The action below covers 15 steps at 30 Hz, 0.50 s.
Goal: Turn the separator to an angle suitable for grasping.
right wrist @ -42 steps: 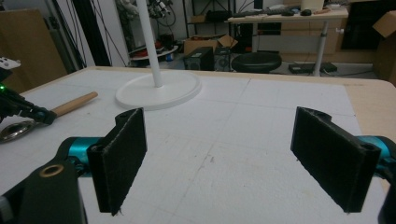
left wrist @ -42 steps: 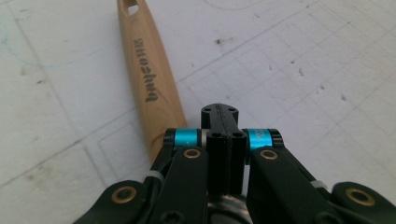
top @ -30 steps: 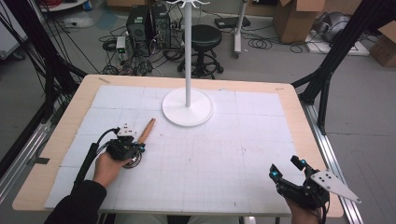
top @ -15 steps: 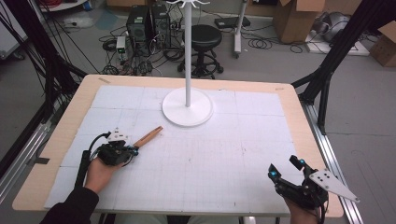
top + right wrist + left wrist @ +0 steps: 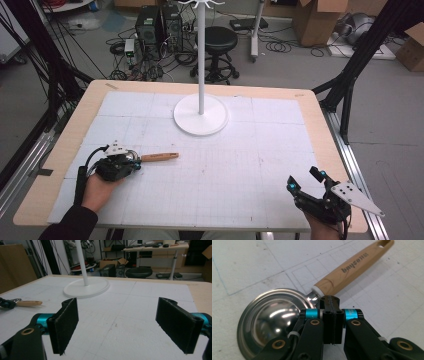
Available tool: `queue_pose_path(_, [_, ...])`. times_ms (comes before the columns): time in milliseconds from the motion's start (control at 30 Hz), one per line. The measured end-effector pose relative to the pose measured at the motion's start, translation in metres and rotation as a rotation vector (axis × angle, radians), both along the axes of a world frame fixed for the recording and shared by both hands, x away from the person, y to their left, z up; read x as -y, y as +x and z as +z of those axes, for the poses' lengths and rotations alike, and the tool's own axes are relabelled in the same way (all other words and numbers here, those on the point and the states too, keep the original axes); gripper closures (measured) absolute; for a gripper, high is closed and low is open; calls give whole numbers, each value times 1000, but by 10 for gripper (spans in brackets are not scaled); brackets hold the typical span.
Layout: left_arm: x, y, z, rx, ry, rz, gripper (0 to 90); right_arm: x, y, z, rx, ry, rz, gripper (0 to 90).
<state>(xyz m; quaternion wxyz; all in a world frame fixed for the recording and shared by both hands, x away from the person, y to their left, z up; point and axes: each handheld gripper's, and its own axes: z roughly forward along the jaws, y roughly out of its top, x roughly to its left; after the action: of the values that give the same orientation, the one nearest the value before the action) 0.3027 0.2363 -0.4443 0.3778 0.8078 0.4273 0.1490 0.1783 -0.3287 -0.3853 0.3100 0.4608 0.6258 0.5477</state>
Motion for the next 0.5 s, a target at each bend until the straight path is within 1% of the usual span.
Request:
queue_pose_path(167, [-6, -2, 0, 3, -2, 6, 898, -2, 1, 0, 2, -5, 3, 169])
queue_pose_path(233, [-7, -3, 1, 5, 7, 8, 898, -3, 1, 1, 0, -5, 2, 170])
queue_pose_path(267, [-8, -4, 3, 19, 1, 5, 897, -3, 1, 1, 3, -8, 5, 170])
queue_pose_path(300, [-10, -3, 6, 42, -15, 4, 897, -3, 1, 1, 1, -8, 4, 169])
queue_pose_path(367, [-14, 3, 14, 79, -53, 11, 897, -3, 1, 1, 0, -7, 3, 170])
queue_pose_path(400, [-15, 8, 18, 91, -57, 21, 897, -2, 1, 0, 1, -5, 3, 170])
queue_pose_path(467, [-16, 23, 22, 92, -54, 29, 897, -3, 3, 0, -2, -4, 4, 170])
queue_pose_path(500, [-15, 30, 22, 67, -69, 25, 897, -3, 3, 0, -1, -5, 6, 170])
